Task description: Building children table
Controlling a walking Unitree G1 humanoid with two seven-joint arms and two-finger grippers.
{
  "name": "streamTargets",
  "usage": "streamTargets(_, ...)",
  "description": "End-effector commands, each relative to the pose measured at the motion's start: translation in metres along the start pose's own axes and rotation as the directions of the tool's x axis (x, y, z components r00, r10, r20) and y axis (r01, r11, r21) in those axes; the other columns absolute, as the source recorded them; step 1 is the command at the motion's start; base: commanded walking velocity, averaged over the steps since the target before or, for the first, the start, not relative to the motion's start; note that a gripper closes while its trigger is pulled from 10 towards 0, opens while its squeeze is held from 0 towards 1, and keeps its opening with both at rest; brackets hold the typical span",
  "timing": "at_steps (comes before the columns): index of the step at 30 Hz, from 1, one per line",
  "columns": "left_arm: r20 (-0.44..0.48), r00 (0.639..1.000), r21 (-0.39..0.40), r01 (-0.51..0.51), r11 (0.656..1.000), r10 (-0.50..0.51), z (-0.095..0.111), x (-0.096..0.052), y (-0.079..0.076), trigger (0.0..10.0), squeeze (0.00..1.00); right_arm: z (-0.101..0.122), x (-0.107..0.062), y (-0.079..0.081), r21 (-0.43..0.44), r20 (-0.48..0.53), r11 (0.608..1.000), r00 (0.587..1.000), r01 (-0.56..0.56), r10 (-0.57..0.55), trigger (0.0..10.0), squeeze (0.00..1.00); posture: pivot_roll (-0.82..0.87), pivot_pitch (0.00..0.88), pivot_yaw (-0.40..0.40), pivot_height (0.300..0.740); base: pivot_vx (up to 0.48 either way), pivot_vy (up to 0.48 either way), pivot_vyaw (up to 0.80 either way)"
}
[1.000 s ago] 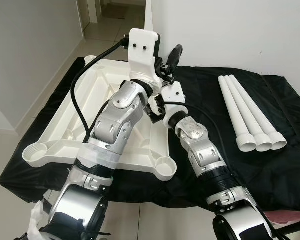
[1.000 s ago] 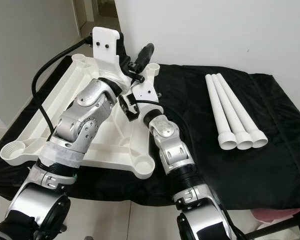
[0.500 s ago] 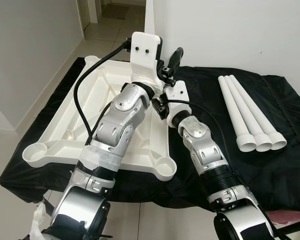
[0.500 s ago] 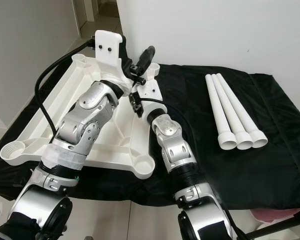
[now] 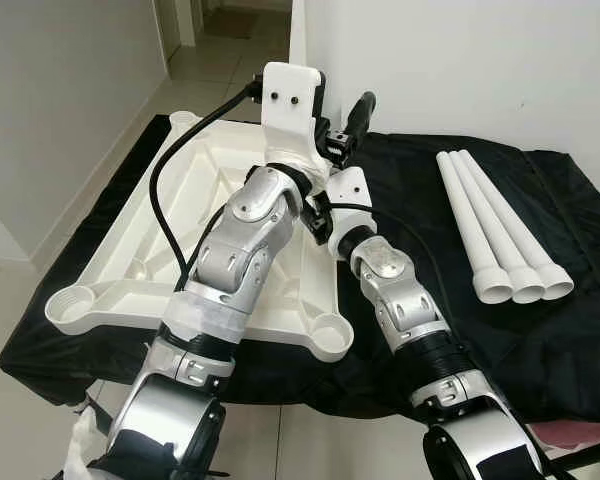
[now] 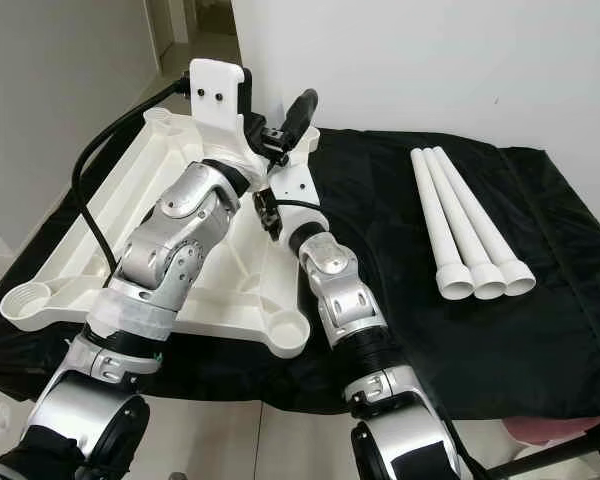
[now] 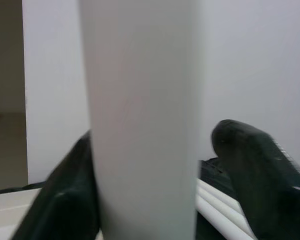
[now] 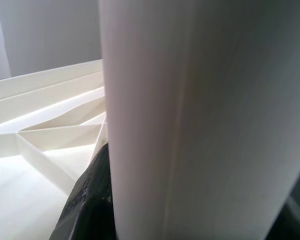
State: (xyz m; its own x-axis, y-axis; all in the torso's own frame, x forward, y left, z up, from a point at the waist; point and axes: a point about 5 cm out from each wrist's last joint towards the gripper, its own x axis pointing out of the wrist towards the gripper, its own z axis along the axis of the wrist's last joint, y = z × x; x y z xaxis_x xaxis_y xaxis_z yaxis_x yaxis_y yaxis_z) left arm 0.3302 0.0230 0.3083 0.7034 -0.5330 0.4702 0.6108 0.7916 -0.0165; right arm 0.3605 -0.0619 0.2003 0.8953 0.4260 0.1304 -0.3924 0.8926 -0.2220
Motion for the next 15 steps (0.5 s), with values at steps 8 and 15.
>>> streamTargets(8, 0.046, 0.996, 0.043, 0.073, 0.996, -0.075, 0.010, -0.002, -0.007, 10.0, 0.00, -0.005, -0.002, -0.012, 0.075, -0.024, 0.995, 0.998, 0.065, -0.063, 10.0, 0.00, 0.03, 0.018, -0.034, 0.740, 0.000, 0.000, 0.00)
streamTargets(15, 0.062, 0.996, 0.028, 0.069, 0.997, -0.070, 0.010, -0.011, -0.006, 10.0, 0.00, -0.014, -0.008, -0.032, 0.157, -0.062, 0.969, 0.981, 0.189, -0.182, 10.0, 0.00, 0.03, 0.018, -0.043, 0.740, 0.000, 0.000, 0.00)
